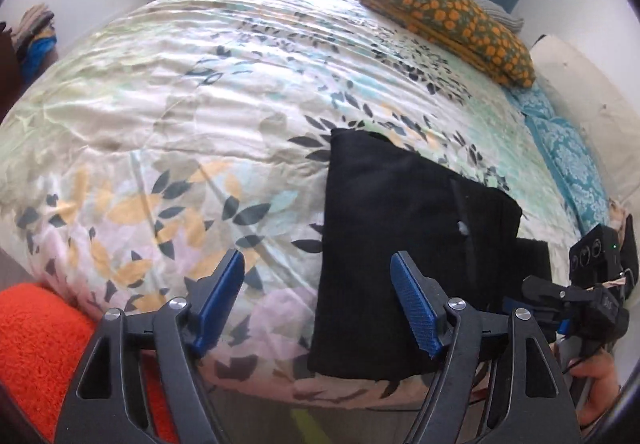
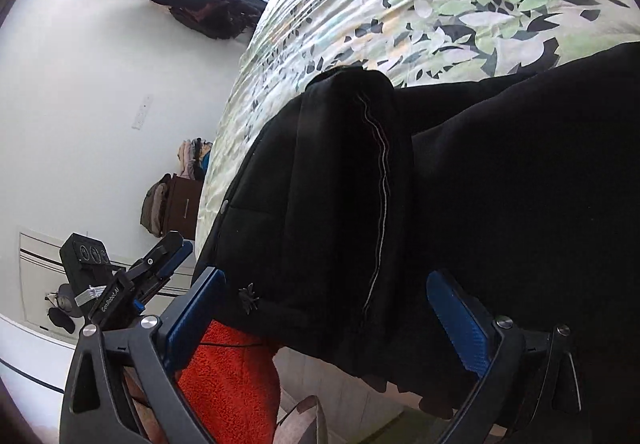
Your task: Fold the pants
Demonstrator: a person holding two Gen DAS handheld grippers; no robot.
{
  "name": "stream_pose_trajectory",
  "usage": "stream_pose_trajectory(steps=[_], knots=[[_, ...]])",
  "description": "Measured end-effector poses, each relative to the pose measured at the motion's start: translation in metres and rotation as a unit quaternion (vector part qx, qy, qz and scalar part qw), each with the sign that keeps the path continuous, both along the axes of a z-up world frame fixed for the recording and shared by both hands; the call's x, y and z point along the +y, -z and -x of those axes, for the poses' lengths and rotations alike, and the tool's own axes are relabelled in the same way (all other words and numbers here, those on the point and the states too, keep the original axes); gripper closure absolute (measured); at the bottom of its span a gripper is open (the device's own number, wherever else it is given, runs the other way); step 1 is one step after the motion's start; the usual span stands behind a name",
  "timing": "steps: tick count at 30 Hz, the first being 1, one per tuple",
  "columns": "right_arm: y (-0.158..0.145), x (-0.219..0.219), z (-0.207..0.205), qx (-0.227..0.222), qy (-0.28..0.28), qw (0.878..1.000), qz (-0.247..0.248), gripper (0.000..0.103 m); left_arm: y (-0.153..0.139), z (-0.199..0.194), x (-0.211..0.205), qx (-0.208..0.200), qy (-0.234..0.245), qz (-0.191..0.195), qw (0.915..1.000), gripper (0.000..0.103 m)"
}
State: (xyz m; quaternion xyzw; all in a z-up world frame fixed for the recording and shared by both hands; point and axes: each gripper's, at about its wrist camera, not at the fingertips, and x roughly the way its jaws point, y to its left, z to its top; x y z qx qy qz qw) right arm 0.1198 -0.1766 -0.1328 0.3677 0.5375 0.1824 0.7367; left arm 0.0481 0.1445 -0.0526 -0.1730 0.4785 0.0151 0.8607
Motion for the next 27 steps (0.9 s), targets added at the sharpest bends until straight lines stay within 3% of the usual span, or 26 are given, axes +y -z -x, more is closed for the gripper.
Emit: stream_pose_trajectory(steps=[4, 5, 6, 7, 8, 10, 15, 20, 24, 27], knots=[[0.011, 0.015, -0.014, 0.026, -0.014, 1.000, 0.008, 0.002, 0.008, 0.003, 0.024, 0.002, -0.029, 0.040, 0.9988, 0.028], [0.009, 0.018, -0.017, 0.023, -0.019, 0.999, 0.013, 0.013, 0.006, 0.002, 0.026, -0.003, -0.031, 0.030, 0.9991, 0.028], [0.008, 0.022, -0.018, 0.023, -0.029, 0.999, 0.014, 0.032, 0.005, 0.001, 0.026, -0.006, -0.032, 0.016, 0.9993, 0.028], [0.006, 0.025, -0.018, 0.025, -0.036, 0.999, 0.024, 0.061, 0.005, 0.001, 0.026, -0.007, -0.033, 0.007, 0.9994, 0.028], [0.000, 0.026, -0.017, 0.018, -0.040, 0.998, 0.037, 0.072, 0.006, -0.001, 0.026, -0.006, -0.034, 0.007, 0.9994, 0.028], [-0.016, 0.025, -0.012, -0.007, -0.045, 0.998, 0.035, 0.079, 0.007, -0.002, 0.027, -0.007, -0.039, 0.020, 0.9990, 0.028], [-0.069, 0.004, 0.008, -0.066, -0.021, 0.997, -0.029, 0.084, 0.004, -0.001, 0.025, -0.013, -0.040, 0.027, 0.9987, 0.028], [-0.104, -0.041, 0.036, -0.095, 0.001, 0.995, -0.043, 0.085, -0.001, 0.001, 0.012, -0.021, -0.022, 0.040, 0.9988, 0.028], [-0.091, -0.102, 0.052, -0.077, 0.045, 0.996, -0.022, 0.085, -0.004, 0.000, -0.012, -0.027, 0.016, 0.023, 0.9992, 0.028], [-0.052, -0.143, 0.067, -0.031, 0.087, 0.996, -0.012, 0.085, -0.002, -0.003, -0.031, -0.024, 0.042, 0.009, 0.9988, 0.028]])
